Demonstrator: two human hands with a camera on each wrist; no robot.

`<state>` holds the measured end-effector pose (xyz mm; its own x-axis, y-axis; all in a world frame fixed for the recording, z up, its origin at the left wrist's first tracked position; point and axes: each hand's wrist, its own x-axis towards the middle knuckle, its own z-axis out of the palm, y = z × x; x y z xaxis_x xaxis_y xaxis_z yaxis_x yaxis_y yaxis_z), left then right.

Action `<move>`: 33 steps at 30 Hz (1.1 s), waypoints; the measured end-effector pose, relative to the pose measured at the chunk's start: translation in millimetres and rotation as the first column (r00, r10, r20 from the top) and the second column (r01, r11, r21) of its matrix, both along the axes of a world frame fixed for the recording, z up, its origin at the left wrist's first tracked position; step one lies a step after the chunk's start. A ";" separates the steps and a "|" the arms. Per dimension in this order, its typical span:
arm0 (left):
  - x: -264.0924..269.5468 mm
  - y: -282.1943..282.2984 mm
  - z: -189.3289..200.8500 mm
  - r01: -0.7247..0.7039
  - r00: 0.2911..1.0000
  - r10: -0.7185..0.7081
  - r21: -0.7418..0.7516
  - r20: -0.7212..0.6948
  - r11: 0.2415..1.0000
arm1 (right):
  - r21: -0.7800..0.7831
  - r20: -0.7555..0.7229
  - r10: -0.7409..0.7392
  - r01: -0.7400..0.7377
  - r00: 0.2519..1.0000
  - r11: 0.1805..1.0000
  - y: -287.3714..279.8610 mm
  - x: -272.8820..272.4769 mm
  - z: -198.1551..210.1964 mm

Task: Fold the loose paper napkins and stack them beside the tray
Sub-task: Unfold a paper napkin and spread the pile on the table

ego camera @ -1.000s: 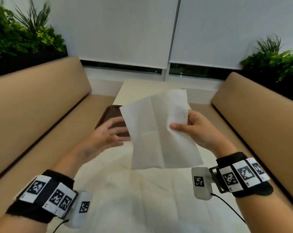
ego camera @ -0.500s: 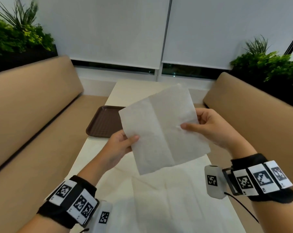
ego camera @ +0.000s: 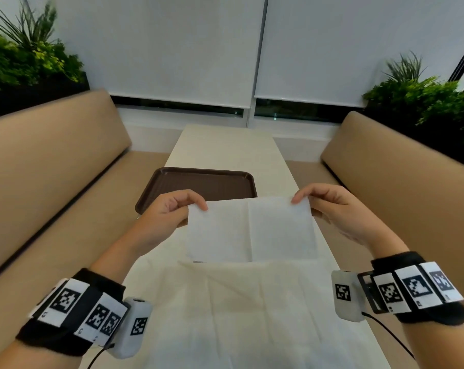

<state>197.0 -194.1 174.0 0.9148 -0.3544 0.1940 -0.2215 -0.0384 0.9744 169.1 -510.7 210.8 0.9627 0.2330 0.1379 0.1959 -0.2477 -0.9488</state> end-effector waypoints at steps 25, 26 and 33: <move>12.5 -25.8 7.0 0.146 0.989 -0.114 0.467 -0.098 0.872 | -0.359 -0.159 0.177 -0.224 0.971 0.906 -7.2 16.7 -69.4; 15.8 -32.1 -3.8 0.186 0.978 -0.114 0.479 -0.176 0.858 | -0.354 -0.193 0.156 -0.217 0.969 0.910 -15.1 16.7 -81.5; 88.3 -105.3 -73.9 0.132 0.941 0.013 0.401 -0.339 0.906 | -0.114 -0.349 -0.127 0.092 0.928 0.989 -76.0 64.1 -119.5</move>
<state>285.3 -299.3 100.1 0.8741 -0.3915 -0.2875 0.0911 -0.4491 0.8888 233.2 -586.8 91.3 0.9648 0.1186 -0.2348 -0.1827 -0.3401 -0.9225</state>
